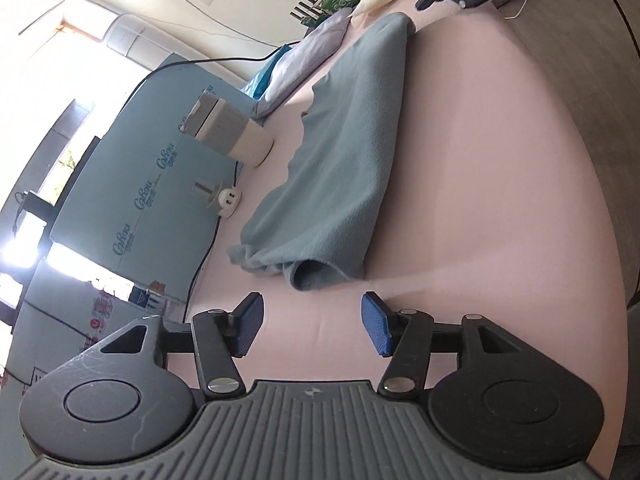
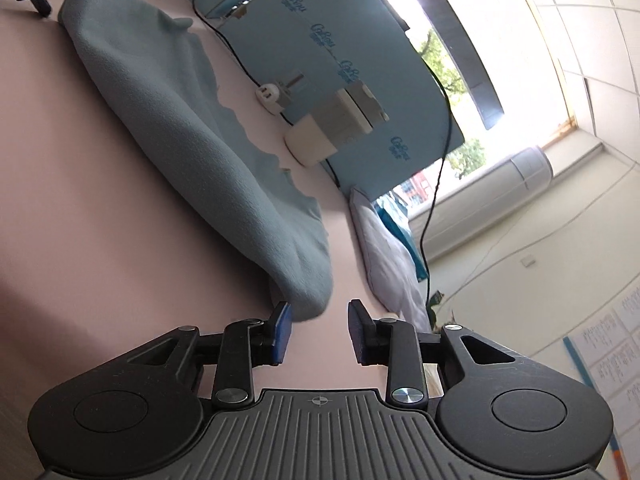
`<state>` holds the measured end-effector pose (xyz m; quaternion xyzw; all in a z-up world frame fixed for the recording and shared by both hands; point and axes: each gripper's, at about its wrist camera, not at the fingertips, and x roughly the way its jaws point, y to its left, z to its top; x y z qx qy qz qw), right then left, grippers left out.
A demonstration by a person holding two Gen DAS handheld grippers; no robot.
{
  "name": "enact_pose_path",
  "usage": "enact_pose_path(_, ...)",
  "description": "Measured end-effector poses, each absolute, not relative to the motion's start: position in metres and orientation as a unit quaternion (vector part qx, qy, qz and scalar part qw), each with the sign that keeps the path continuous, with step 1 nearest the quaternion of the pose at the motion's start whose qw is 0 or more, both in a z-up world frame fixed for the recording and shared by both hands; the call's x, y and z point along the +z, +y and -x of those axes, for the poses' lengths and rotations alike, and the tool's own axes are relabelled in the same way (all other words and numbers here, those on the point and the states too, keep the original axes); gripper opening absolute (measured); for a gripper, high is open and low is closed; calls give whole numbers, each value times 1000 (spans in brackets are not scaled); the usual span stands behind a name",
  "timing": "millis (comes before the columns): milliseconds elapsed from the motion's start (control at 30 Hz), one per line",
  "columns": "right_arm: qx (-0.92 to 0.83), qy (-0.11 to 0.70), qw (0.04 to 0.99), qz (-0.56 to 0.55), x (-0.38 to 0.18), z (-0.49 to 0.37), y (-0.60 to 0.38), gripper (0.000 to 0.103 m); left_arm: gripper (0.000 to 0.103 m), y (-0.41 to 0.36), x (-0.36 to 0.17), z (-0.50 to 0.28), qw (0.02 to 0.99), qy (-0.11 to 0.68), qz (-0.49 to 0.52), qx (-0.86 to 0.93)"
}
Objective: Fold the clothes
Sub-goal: 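Lay the fold down and open both grippers, then press the folded sweater flat with the right gripper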
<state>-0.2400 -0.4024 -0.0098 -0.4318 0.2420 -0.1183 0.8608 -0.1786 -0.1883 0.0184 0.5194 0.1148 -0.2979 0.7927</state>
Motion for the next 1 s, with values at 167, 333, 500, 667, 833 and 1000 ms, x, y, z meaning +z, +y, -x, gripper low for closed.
enact_pose_path(167,-154,225,876,397,8,253,-415,31,60,-178,44,169,808,117,-493,-302)
enact_pose_path(333,-137,188,906,354,31,244,-409,31,60,-186,84,157,853,71,-414,-309)
enact_pose_path(500,-105,164,928,317,40,214,-395,31,38,-227,84,129,862,44,-384,-329)
enact_pose_path(667,-78,175,946,260,40,169,-387,31,27,-257,52,89,867,112,-339,-349)
enact_pose_path(833,-54,212,954,203,31,133,-390,31,27,-249,20,72,866,150,-347,-328)
enact_pose_path(1000,-59,257,944,201,9,122,-406,31,31,-220,9,64,873,157,-330,-322)
